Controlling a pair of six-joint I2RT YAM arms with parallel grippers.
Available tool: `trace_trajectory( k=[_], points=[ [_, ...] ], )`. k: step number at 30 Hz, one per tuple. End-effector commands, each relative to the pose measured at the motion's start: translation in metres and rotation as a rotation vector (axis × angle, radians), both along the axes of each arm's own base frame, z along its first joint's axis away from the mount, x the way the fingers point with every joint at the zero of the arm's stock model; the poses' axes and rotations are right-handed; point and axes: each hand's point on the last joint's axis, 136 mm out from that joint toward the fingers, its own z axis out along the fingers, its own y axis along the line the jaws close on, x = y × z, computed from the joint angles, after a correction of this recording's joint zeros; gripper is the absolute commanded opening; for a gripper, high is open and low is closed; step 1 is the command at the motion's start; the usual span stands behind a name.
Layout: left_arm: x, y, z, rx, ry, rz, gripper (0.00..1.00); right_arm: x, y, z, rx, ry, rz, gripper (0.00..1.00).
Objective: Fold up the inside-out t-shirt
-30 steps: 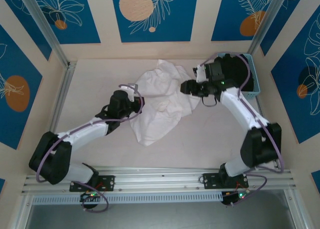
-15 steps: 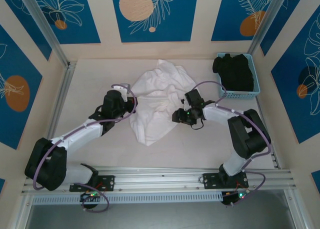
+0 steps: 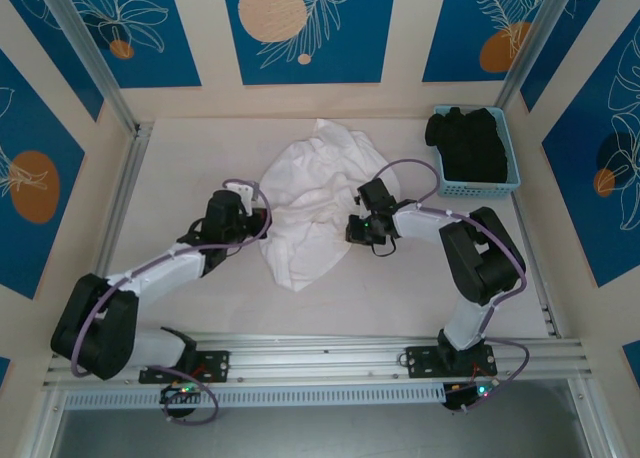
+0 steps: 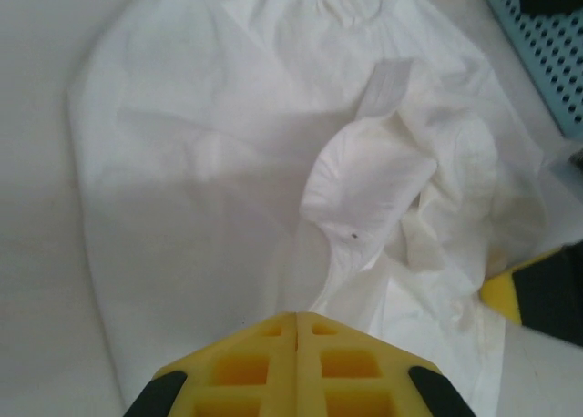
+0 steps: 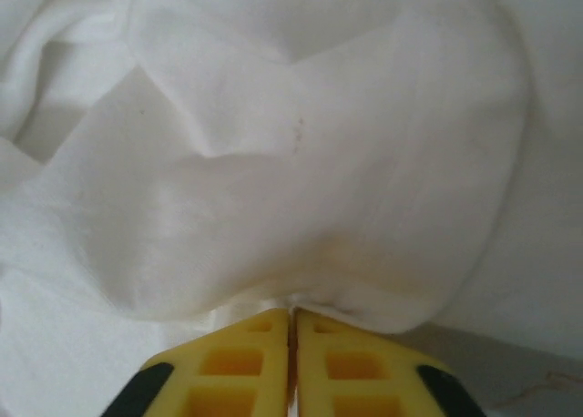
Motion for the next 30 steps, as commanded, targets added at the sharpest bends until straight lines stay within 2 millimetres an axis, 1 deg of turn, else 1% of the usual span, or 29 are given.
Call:
trace_trajectory(
  k=[1,2,6,12,16,18,19,20,22,23,24,25,26,27,30],
  points=[
    [-0.008,-0.007,-0.022,-0.022,0.071,-0.055,0.0,0.005,-0.002,0.008,-0.018,-0.053,0.001,0.05],
    [-0.008,-0.009,-0.024,-0.022,0.079,-0.065,0.0,0.006,-0.002,0.01,-0.019,-0.06,0.003,0.03],
    [-0.006,-0.013,-0.033,-0.015,0.098,-0.089,0.11,0.006,-0.003,0.014,-0.018,-0.07,0.01,0.01],
    [-0.004,-0.014,-0.043,0.016,0.109,-0.108,0.28,0.005,-0.004,0.012,-0.013,-0.064,0.009,0.0],
    [0.0,-0.012,-0.049,0.056,0.112,-0.109,0.34,0.004,-0.004,0.012,-0.005,-0.06,0.013,0.0],
    [0.005,-0.013,-0.05,0.065,0.106,-0.108,0.33,0.004,-0.004,0.013,-0.003,-0.061,0.013,0.0],
    [0.008,-0.014,-0.049,0.065,0.099,-0.11,0.31,0.004,-0.004,0.012,-0.006,-0.059,0.013,0.0],
    [0.011,-0.015,-0.048,0.067,0.091,-0.112,0.28,0.004,-0.006,0.013,-0.009,-0.06,0.011,0.0],
    [0.018,-0.016,-0.043,0.072,0.07,-0.104,0.16,0.006,-0.012,0.018,-0.023,-0.075,0.005,0.0],
    [0.023,-0.014,-0.037,0.07,0.053,-0.093,0.09,0.008,-0.018,0.024,-0.037,-0.089,-0.001,0.0],
    [0.027,-0.012,-0.029,0.067,0.036,-0.08,0.04,0.01,-0.025,0.031,-0.049,-0.106,-0.011,0.0],
    [0.032,-0.007,-0.016,0.057,0.012,-0.061,0.0,0.013,-0.035,0.044,-0.058,-0.133,-0.024,0.0],
    [0.038,-0.001,0.001,0.041,-0.018,-0.032,0.0,0.016,-0.045,0.061,-0.063,-0.166,-0.04,0.0],
    [0.041,0.006,0.02,0.024,-0.054,-0.006,0.0,0.019,-0.055,0.078,-0.068,-0.204,-0.054,0.0],
    [0.047,0.036,0.096,-0.031,-0.2,0.117,0.0,0.026,-0.093,0.152,-0.069,-0.37,-0.138,0.0]
  ],
)
